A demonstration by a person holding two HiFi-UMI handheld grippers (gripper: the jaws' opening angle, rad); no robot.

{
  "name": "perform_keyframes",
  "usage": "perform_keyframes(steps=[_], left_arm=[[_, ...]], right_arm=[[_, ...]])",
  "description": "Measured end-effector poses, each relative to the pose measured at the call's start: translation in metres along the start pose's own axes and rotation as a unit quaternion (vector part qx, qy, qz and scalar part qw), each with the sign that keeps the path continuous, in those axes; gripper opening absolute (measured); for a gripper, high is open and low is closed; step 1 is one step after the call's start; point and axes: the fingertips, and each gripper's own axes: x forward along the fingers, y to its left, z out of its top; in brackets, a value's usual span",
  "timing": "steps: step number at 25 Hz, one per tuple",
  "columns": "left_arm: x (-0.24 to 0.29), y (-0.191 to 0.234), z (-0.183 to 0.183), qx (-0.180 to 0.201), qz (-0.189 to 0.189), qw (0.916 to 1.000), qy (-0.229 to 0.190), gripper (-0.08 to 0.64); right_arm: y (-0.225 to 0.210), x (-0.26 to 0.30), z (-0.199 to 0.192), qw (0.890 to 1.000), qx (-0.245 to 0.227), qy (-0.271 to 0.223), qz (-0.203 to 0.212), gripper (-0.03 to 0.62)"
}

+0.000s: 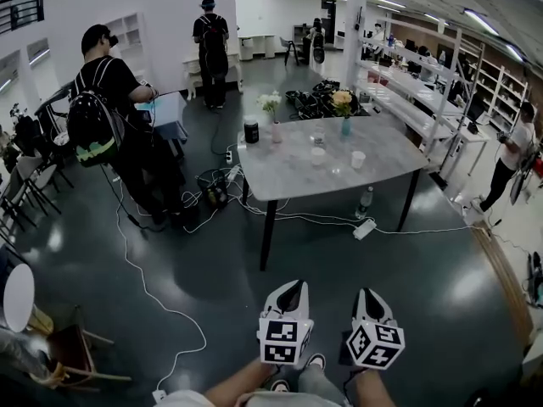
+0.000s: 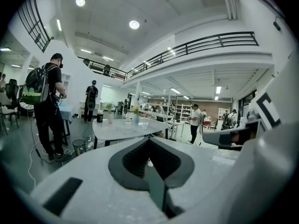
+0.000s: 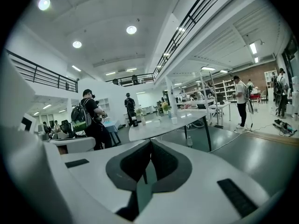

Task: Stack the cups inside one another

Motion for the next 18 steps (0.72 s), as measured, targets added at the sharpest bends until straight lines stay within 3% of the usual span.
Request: perform_keyframes(steps=[18], left_arm=[[0.075,0.024,0.006,0.022,0.016,0.9996,0.011,-0.005]], right_arm=[[-0.006,0.090,0.014,0.999,-0.012,0.020,0.030,0.008]])
